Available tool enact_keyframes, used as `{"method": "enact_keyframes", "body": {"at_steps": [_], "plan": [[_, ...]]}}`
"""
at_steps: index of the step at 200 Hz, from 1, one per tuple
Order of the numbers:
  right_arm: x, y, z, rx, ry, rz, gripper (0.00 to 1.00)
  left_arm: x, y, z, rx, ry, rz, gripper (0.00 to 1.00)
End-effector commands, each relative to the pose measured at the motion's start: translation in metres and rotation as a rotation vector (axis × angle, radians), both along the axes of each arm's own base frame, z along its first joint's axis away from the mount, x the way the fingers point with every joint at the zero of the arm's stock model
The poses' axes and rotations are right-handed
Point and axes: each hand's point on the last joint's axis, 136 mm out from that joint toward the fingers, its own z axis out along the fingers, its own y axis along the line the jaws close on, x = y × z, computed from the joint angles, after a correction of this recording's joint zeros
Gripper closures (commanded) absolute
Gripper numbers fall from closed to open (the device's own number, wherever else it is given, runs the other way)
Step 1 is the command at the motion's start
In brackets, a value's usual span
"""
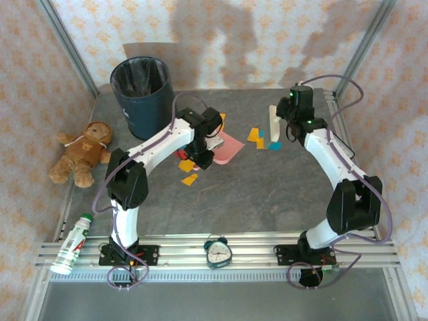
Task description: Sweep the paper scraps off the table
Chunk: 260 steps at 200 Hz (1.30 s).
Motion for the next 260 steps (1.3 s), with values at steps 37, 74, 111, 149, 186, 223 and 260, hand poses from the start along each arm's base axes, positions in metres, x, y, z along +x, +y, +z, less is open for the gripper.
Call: {"method": "enact_keyframes", "body": {"at_steps": [37, 74, 111, 149, 186, 223, 260], "plan": [[0.041, -0.037, 0.006, -0.424, -0.025, -0.037, 1.0, -0.003, -0.002, -0.011, 0.077, 0.055, -0.124, 1.0], [0.064, -0.045, -0.003, -0.562, -0.04, -0.049, 1.0, -0.007, -0.009, -0.022, 0.103, 0.097, -0.193, 1.0], [0.085, -0.036, -0.02, -0.631, -0.052, 0.022, 1.0, -0.009, -0.016, -0.029, 0.117, 0.126, -0.246, 1.0], [0.092, -0.016, -0.034, -0.601, -0.052, 0.143, 1.0, -0.007, -0.019, -0.037, 0.138, 0.143, -0.277, 1.0], [0.089, 0.004, -0.057, -0.555, -0.02, 0.269, 1.0, -0.004, -0.014, -0.047, 0.188, 0.164, -0.289, 1.0], [0.074, 0.022, -0.068, -0.514, 0.004, 0.361, 1.0, -0.002, -0.017, -0.054, 0.189, 0.176, -0.29, 1.0], [0.055, 0.044, -0.071, -0.491, 0.025, 0.444, 1.0, -0.003, -0.019, -0.06, 0.187, 0.199, -0.294, 1.0]]}}
